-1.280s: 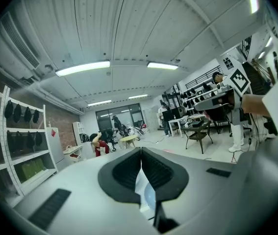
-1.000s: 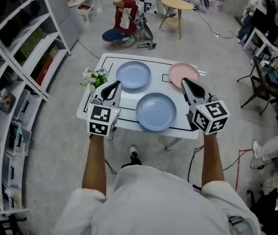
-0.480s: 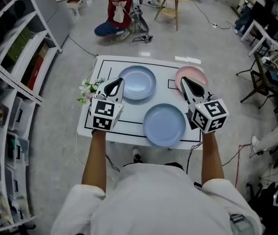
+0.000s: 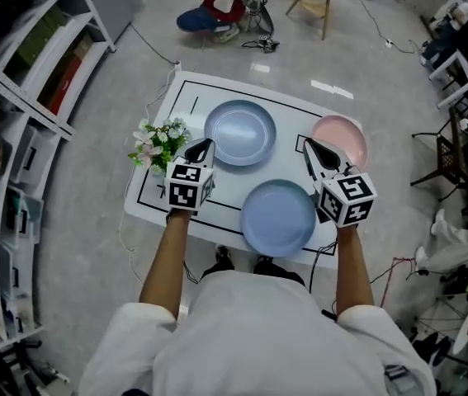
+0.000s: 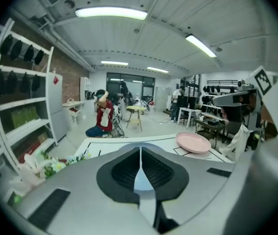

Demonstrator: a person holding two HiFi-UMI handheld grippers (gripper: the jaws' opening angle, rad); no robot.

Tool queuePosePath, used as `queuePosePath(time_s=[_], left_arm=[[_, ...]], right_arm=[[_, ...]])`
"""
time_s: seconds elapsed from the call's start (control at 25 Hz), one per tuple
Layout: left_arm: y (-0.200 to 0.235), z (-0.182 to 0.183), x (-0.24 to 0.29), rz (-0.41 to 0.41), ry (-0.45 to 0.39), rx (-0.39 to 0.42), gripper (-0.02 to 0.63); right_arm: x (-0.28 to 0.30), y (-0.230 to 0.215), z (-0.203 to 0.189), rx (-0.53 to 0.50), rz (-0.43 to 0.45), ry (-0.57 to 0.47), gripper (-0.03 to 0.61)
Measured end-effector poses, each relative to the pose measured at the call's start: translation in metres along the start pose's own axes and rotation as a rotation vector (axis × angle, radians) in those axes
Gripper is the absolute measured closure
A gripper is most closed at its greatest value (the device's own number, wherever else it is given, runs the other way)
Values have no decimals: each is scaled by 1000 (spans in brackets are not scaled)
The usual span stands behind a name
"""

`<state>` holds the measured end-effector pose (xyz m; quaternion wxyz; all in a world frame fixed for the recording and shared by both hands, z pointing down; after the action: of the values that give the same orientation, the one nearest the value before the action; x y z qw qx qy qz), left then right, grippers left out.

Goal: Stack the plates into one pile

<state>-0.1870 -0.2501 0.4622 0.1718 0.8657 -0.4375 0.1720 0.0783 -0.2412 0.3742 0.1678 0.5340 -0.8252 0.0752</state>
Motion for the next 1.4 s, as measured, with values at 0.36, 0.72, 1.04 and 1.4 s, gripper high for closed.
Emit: queuePosePath(time_s=[0.36,0.72,1.04,1.4], left_arm=[[24,-82,47,91,87,-362,485],[42,-133,85,158,66,-695,457],[64,-136,106,213,64,-758,445],[68,-137,114,242,13,-881,528]], right_arm=[[51,-12,-56,9,138,152,565],[76,-18,-96,2,208,238,566],[68,-29,-117,1,135,285,566],[33,-35,-124,87,-10,273,566]])
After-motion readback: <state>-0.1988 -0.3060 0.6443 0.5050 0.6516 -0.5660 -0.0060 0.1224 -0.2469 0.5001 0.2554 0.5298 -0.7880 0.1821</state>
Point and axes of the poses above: the fingertips, and each gripper's own axes: x forward along the fingers, y to its left, z out of its top, the point moved 6 cm from there along -x, backward along the fingers, and after that the axes turned 12 degrees about -z, right-handed, at the moved point
